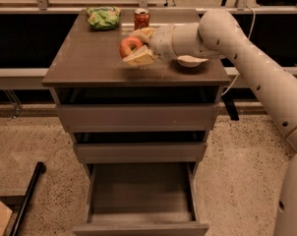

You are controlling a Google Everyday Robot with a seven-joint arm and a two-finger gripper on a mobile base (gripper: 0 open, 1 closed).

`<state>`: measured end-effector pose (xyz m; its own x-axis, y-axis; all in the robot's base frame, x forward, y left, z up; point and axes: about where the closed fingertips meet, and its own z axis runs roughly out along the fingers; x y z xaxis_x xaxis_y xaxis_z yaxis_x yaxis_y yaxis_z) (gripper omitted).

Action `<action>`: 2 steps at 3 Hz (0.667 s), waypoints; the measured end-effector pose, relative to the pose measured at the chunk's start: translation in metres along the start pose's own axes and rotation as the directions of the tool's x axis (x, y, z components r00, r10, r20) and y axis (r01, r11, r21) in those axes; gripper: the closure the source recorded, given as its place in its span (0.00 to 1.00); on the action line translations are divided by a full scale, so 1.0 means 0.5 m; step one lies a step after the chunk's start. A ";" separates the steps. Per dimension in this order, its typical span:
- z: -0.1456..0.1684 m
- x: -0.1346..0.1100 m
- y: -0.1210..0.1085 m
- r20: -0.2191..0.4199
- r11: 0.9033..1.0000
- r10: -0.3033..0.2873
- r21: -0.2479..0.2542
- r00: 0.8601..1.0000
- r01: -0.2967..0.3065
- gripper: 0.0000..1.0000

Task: Pick apple from bottom drawer and place on counter

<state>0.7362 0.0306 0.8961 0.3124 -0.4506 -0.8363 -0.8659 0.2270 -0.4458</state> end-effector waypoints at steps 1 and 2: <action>0.041 0.028 -0.038 0.006 0.997 0.064 0.044 0.998 -0.064 1.00; 0.078 0.053 -0.066 0.006 0.991 0.122 0.056 0.993 -0.122 0.85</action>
Offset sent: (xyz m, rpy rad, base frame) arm 0.0849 0.0165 -0.0300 0.0989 0.1377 -0.1337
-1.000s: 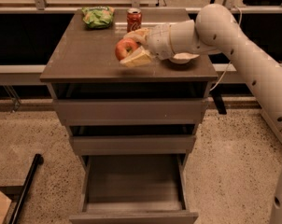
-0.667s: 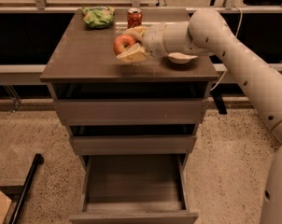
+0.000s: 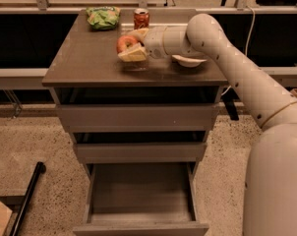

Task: Pick apple from bottom drawer and place on counter

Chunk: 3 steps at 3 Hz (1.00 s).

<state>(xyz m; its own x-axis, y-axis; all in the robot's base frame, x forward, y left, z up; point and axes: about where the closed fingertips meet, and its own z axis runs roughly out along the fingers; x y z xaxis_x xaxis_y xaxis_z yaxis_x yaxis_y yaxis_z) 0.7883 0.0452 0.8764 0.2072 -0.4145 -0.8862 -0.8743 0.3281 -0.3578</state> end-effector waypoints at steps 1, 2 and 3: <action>0.032 0.019 -0.019 -0.018 0.999 0.044 -0.012 0.999 -0.044 0.64; 0.049 0.031 -0.025 -0.050 0.997 0.068 -0.043 0.996 -0.070 0.41; 0.055 0.032 -0.024 -0.053 0.996 0.071 -0.051 0.996 -0.073 0.17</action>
Offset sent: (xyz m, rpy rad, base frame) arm 0.0376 0.0064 -0.0201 -0.0494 0.1441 0.0058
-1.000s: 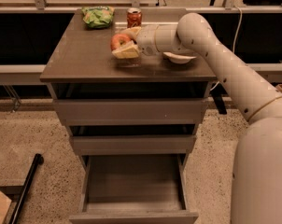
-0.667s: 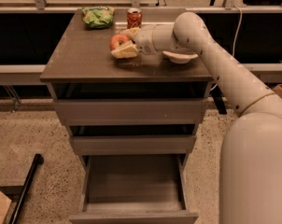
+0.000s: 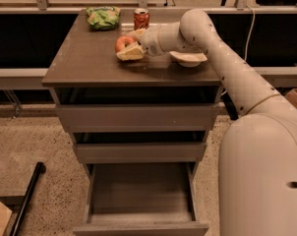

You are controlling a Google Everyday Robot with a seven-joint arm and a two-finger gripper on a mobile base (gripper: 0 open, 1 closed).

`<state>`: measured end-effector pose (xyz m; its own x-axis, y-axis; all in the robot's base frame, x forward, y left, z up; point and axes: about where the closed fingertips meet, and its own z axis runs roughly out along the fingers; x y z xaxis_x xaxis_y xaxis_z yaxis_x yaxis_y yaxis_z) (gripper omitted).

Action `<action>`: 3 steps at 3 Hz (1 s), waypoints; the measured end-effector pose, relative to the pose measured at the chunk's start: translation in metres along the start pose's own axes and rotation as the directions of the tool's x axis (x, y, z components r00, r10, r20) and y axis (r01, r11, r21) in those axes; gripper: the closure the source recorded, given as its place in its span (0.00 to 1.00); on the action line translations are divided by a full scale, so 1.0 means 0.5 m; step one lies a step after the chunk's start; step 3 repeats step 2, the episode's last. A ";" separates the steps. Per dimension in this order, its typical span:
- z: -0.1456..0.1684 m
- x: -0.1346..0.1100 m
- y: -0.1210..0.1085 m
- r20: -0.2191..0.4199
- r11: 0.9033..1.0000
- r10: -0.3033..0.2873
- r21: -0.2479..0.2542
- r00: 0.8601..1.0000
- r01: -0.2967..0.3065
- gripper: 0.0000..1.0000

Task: Pick apple from bottom drawer and place on counter

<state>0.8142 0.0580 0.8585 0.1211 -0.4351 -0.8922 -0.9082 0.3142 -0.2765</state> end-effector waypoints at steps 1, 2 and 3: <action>0.006 0.000 0.004 0.001 1.000 0.001 -0.005 1.000 -0.001 0.00; 0.006 0.000 0.004 0.001 1.000 0.001 -0.005 1.000 -0.001 0.00; 0.006 0.000 0.004 0.001 1.000 0.001 -0.005 1.000 -0.001 0.00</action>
Offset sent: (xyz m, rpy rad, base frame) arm -0.0003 0.0031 -0.0015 0.0000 0.0024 0.0043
